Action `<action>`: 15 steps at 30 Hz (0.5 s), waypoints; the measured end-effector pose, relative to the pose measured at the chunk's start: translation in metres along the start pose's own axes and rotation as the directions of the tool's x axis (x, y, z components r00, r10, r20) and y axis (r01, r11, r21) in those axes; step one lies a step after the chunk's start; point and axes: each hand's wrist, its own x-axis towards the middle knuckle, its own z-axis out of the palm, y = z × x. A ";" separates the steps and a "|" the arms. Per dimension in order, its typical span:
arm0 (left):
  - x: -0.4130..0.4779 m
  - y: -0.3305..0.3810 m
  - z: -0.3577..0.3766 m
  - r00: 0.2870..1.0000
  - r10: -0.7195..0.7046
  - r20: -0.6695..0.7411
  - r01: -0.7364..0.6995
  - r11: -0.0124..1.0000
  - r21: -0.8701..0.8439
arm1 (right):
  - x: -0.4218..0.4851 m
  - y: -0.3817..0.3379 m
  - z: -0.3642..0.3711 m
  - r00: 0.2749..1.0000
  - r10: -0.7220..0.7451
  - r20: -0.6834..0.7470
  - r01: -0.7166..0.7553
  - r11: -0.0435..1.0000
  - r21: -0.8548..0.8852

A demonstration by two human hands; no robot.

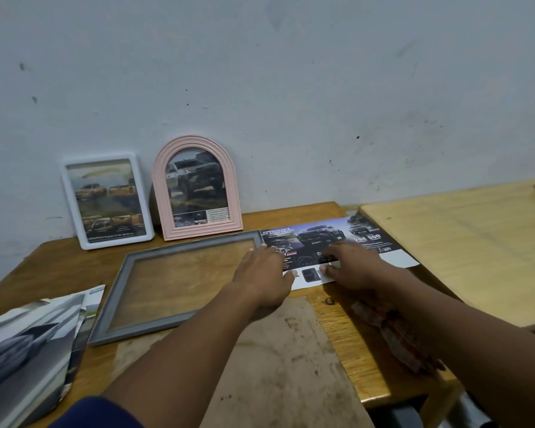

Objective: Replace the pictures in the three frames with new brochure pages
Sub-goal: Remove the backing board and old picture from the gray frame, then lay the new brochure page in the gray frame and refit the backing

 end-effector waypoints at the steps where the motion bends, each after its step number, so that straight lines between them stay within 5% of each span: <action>1: -0.004 -0.005 -0.005 1.000 0.001 -0.020 -0.001 1.000 -0.025 | 0.000 -0.005 -0.003 1.000 -0.006 -0.009 0.006 1.000 0.000; 10: -0.085 -0.100 -0.061 0.970 -0.212 -0.121 0.199 0.973 -0.115 | 0.007 -0.140 -0.020 0.972 -0.227 -0.065 0.236 0.948 0.214; 15: -0.168 -0.174 -0.080 0.864 -0.484 -0.137 0.449 0.865 -0.223 | -0.006 -0.259 -0.006 0.911 -0.411 -0.029 0.400 0.867 0.298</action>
